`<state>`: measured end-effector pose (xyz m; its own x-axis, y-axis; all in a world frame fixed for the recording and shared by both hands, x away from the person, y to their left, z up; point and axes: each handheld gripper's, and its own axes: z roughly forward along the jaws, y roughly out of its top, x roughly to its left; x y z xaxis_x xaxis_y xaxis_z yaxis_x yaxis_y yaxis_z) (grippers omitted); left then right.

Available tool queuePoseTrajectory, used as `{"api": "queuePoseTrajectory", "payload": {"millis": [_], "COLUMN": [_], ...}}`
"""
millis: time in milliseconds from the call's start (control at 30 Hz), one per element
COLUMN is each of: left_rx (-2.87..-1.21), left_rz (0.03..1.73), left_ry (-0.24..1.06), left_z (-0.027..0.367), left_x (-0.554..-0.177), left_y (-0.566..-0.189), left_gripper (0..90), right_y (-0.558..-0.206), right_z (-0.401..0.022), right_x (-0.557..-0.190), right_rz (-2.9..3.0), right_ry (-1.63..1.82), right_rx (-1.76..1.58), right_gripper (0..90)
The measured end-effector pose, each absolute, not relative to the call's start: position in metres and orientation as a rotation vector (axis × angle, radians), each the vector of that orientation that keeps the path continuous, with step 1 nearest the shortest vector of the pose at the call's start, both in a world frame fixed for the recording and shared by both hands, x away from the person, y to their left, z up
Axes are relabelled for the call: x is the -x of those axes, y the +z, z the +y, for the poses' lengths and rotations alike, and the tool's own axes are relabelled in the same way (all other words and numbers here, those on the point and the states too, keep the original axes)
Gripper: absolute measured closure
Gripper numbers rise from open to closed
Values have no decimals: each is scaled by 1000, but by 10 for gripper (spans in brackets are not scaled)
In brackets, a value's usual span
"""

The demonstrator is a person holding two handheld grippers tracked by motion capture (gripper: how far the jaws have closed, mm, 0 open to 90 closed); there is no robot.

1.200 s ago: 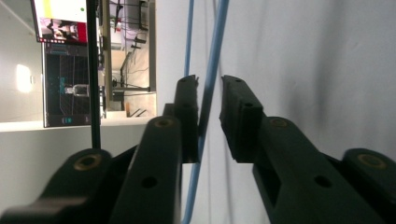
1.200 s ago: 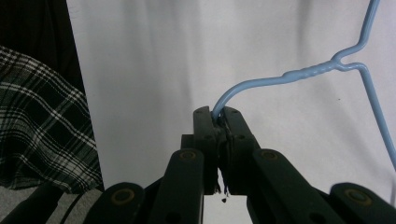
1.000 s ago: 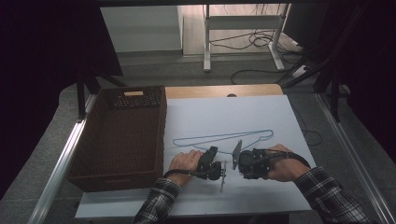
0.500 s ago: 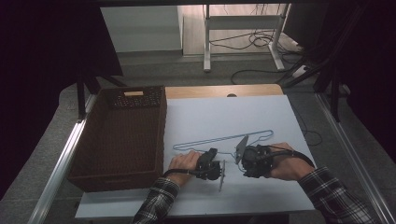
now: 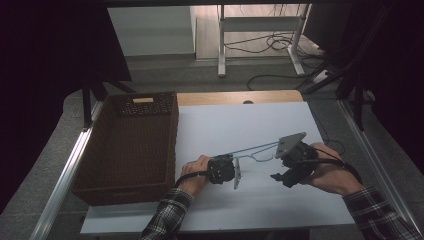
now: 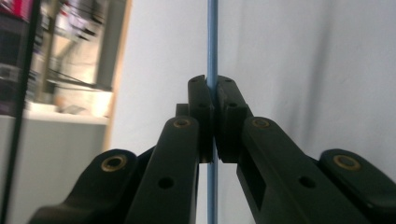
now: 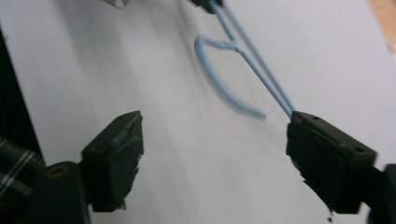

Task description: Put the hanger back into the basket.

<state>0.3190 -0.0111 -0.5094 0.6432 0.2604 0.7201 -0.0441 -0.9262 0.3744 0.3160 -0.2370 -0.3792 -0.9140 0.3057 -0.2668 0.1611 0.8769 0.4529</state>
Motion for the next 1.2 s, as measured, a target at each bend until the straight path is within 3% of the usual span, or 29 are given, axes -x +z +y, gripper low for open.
{"api": "queuePoseTrajectory", "payload": {"millis": [267,567,833,1200], "left_rx": [-2489,-2397,-2323,-2245], "left_rz": [360,561,657,717], "left_ry": [917,460,314,277], "left_z": [-6,10,21,37], "left_x": [-335,-360,-361,-356], "left_y": [-485,-446,-429,-394], "left_gripper": [880,880,880,879], "right_y": [-380,-398,-419,-428], "right_z": [-260,-285,-294,-287], "right_x": [-311,-302,-291,-270], "right_rz": [2581,2538,2518,2511], "right_ry": [785,886,988,1080], "right_rx": [-518,-647,-717,-707], "right_gripper": [160,164,180,178]}}
